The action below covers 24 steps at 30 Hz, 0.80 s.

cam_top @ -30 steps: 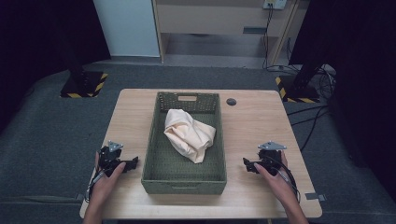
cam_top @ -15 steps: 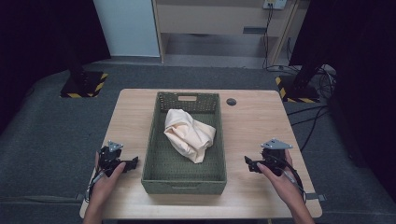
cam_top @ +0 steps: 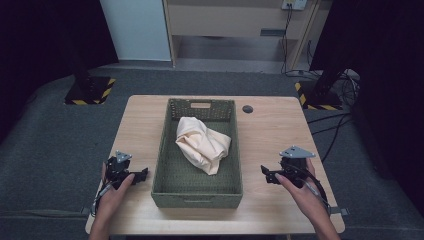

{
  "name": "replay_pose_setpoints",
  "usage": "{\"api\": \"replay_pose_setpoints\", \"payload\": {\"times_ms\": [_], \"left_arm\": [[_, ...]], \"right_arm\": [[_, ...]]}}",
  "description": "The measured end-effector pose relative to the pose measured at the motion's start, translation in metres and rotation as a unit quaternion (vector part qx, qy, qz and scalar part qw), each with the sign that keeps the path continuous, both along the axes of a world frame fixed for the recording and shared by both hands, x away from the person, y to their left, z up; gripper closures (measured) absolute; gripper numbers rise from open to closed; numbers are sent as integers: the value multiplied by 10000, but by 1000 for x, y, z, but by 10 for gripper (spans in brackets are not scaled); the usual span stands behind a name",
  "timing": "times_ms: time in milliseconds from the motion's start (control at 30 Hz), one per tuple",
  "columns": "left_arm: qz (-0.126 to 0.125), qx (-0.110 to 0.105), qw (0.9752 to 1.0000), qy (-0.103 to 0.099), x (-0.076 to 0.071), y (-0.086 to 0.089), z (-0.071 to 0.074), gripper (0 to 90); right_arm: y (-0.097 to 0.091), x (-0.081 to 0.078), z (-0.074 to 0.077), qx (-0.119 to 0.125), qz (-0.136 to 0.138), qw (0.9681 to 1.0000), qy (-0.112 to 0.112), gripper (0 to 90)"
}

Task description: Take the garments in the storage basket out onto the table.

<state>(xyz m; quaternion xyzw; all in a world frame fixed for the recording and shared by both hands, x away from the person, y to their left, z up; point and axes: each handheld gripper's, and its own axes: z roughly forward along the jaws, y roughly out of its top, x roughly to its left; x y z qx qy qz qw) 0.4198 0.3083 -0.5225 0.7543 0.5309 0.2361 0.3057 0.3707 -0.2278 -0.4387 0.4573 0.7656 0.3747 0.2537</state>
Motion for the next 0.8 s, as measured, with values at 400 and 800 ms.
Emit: {"api": "replay_pose_setpoints", "payload": {"times_ms": [400,800], "left_arm": [[-1,0,10000,0,0,0,0,0],[-1,0,10000,0,0,0,0,0]], "right_arm": [[16,-7,35,45,269,9995,-171,29],[35,2,56,2,468,9985,-269,29]]}}
